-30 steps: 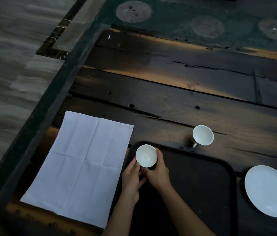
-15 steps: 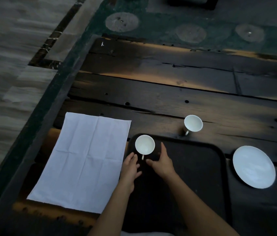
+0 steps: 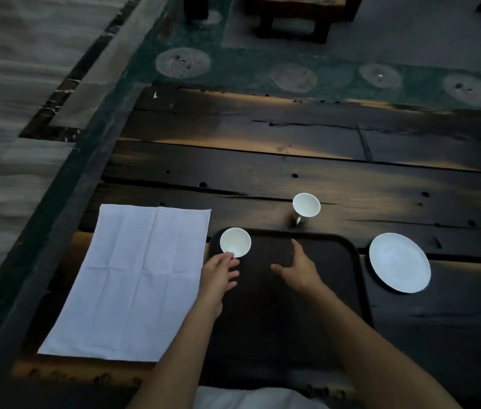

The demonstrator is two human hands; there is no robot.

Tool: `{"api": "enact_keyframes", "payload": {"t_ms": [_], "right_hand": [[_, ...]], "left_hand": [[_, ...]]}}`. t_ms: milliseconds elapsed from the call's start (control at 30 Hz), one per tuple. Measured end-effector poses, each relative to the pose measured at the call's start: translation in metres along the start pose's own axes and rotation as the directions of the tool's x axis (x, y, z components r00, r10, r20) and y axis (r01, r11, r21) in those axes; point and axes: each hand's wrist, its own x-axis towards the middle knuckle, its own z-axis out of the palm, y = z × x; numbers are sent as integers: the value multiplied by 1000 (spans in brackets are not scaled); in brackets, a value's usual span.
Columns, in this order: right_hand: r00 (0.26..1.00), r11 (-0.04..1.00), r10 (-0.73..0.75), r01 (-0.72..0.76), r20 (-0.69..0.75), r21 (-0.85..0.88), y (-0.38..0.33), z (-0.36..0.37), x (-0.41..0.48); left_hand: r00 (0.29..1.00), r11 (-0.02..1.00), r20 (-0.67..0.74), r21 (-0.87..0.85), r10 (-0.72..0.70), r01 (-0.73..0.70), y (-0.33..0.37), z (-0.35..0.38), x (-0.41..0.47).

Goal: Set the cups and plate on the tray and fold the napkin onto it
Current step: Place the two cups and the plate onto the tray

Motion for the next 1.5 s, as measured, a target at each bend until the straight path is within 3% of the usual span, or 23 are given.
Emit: {"api": "enact_keyframes", "payload": {"t_ms": [433, 733, 1067, 1500], "right_hand": [[993, 993, -113, 112, -17, -42, 26, -80, 51], [995, 996, -90, 90, 42, 8, 41, -109, 105], [997, 987, -37, 26, 65, 157, 36, -100, 160], [997, 927, -74, 64, 13, 370, 31, -80, 186]], "left_hand": [[999, 999, 40, 15, 36, -37, 13, 116, 6], [999, 999, 25, 50, 19, -21, 33, 176, 53], [999, 995, 16, 93, -39, 37, 52, 221, 109], [998, 994, 11, 86, -67, 65, 57, 245, 146]]}}
